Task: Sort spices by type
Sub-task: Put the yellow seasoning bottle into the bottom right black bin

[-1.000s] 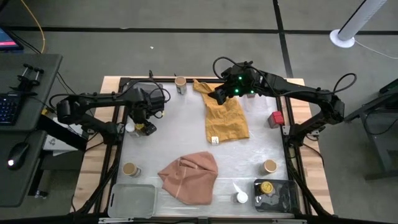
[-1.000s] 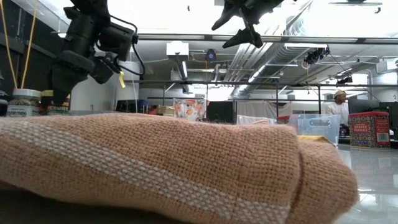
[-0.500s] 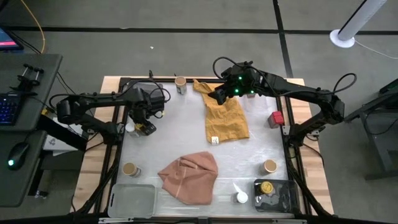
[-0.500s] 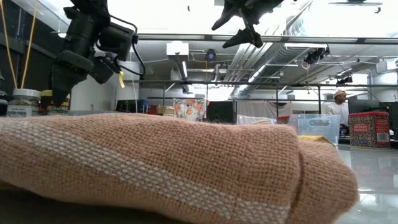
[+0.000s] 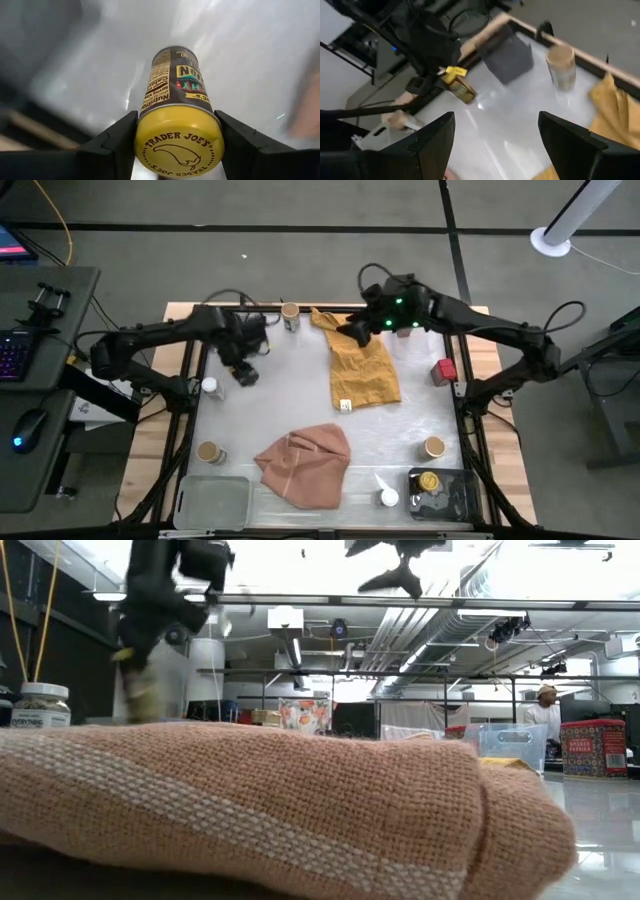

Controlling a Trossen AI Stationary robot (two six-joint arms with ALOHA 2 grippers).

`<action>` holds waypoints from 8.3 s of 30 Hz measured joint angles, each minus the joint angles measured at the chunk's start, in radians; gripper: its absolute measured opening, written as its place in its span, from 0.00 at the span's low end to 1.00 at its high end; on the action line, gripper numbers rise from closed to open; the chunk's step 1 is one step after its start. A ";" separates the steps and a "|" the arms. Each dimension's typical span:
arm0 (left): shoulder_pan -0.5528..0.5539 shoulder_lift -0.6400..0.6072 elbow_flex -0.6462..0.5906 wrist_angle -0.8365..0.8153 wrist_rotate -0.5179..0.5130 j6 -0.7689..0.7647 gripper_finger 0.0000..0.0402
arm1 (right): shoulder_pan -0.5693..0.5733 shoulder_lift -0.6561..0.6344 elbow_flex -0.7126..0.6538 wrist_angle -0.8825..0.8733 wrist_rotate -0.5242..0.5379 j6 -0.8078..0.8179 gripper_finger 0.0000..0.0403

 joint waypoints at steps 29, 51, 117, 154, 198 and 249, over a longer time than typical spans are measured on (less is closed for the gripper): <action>-0.008 -0.002 0.145 0.209 -0.027 0.041 0.51 | 0.032 -0.060 0.014 -0.136 0.136 -0.004 0.70; 0.006 -0.024 0.146 0.226 -0.055 -0.005 0.51 | 0.032 -0.053 0.013 -0.107 0.296 -0.029 0.70; -0.050 -0.119 0.146 0.204 -0.047 -0.132 0.51 | 0.045 -0.052 0.013 0.010 0.019 -0.090 0.70; -0.574 0.151 0.146 0.709 -0.058 0.378 0.51 | 0.663 0.160 0.013 -0.244 0.368 0.203 0.70; -0.571 0.144 0.201 0.761 -0.164 0.366 0.63 | 0.550 0.244 0.015 -0.047 0.297 -0.162 0.40; -0.668 -0.102 -0.279 1.194 -0.236 -0.199 0.66 | 1.522 0.042 -0.234 -0.597 0.544 1.162 0.40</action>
